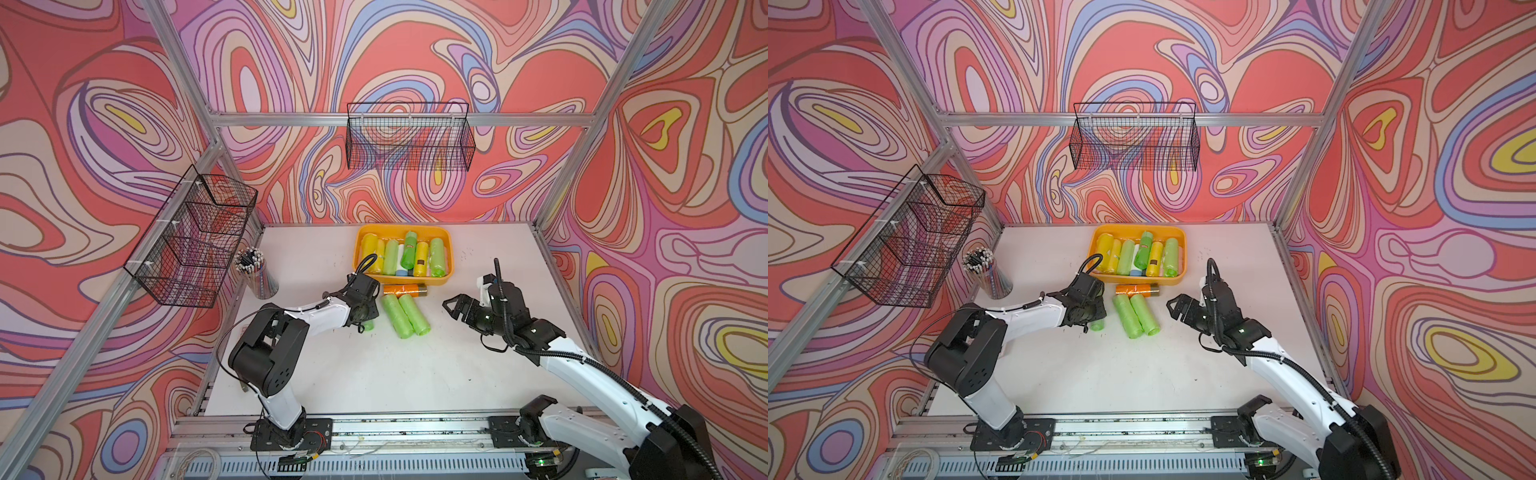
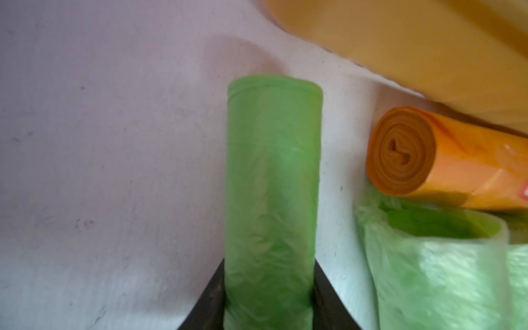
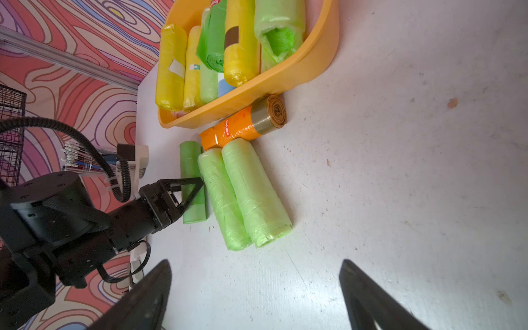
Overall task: Put the roll of trash bags into the storage box
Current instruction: Pick up the roll of trash bags from the center of the board.
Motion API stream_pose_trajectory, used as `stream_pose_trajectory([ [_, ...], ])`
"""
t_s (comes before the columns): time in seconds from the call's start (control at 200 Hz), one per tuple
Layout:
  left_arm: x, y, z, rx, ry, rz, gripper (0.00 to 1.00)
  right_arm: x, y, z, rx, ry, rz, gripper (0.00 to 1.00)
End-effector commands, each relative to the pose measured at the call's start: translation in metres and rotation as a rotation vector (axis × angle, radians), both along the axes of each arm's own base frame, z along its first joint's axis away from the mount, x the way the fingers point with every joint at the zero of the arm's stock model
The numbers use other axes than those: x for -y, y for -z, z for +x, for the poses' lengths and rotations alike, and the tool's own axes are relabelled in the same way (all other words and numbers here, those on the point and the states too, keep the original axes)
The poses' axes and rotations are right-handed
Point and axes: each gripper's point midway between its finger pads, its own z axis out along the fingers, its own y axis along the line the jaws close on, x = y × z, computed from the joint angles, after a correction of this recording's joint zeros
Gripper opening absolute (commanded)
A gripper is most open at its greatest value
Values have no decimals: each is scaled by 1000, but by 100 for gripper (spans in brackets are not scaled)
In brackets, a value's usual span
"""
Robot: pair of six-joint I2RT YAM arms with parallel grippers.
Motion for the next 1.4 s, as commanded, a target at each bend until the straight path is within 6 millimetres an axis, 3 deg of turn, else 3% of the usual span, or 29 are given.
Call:
stream_pose_trajectory([
  [0.0,2,-21,-1,35,16,-33,38,1,-4,6,22,22,10,94],
  [0.285,-2,-58,-13,88,32,-75,34,-5,4,13,25,8,14,94],
  [0.656,-10,-81,-36,88,35,-112,34,-15,8,17,34,-29,43,94],
  [1.127,0,-119,-40,139,74,-189,34,-19,10,15,37,-40,75,94],
  [1.392,5,-139,-44,185,88,-235,33,-18,9,0,36,-31,152,94],
])
